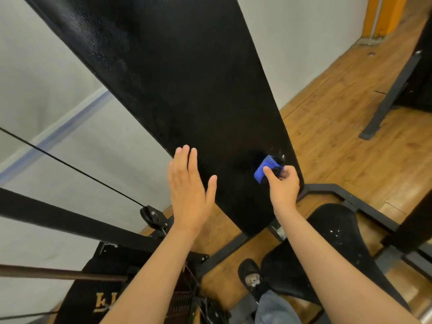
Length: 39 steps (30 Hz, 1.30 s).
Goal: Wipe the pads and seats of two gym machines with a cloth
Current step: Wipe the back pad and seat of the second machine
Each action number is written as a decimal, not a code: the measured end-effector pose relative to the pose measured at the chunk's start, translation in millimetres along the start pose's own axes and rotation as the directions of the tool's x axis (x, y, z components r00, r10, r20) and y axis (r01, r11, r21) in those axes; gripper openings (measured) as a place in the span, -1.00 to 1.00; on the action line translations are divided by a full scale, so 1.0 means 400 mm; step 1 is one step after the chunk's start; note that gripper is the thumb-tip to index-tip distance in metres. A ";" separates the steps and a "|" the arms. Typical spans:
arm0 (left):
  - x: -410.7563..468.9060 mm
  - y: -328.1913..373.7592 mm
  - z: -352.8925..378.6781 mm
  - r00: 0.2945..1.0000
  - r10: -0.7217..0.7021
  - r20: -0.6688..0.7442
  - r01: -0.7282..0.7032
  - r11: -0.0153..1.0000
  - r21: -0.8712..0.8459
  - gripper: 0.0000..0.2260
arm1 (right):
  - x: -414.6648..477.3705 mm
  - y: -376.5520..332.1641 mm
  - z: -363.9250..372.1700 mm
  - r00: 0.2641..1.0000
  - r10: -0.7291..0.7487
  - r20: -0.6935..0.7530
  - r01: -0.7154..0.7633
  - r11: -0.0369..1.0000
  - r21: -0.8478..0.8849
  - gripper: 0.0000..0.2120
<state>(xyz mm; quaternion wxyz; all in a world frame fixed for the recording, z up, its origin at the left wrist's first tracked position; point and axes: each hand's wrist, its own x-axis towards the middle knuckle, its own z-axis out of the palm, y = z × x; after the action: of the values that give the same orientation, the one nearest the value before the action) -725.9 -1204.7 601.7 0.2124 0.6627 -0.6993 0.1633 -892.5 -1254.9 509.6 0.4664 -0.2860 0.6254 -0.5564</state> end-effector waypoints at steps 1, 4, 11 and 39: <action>0.012 -0.004 -0.002 0.997 0.074 0.025 -0.075 0.995 0.068 -0.40 | -0.004 -0.005 0.003 1.000 -0.008 0.012 0.008 1.000 0.005 -0.80; 0.079 -0.025 -0.011 0.938 0.326 0.120 -0.347 0.901 0.261 -0.43 | -0.012 -0.016 0.012 0.999 -0.026 0.020 0.025 1.000 0.015 -0.80; 0.244 -0.034 -0.023 0.807 0.553 0.206 -0.578 0.672 0.462 -0.55 | 0.034 -0.067 0.034 0.993 -0.118 0.009 0.117 0.991 0.063 -0.83; 0.234 -0.042 0.036 0.812 0.546 0.205 -0.539 0.567 0.623 -0.42 | 0.180 0.057 -0.045 0.989 0.103 -0.103 -0.101 0.995 0.026 -0.84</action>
<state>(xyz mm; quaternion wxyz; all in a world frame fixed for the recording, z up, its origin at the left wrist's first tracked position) -713.3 -1293.3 636.6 -0.0904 0.4458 -0.7638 0.4580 -933.8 -1305.2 467.7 0.4638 -0.2194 0.6570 -0.5524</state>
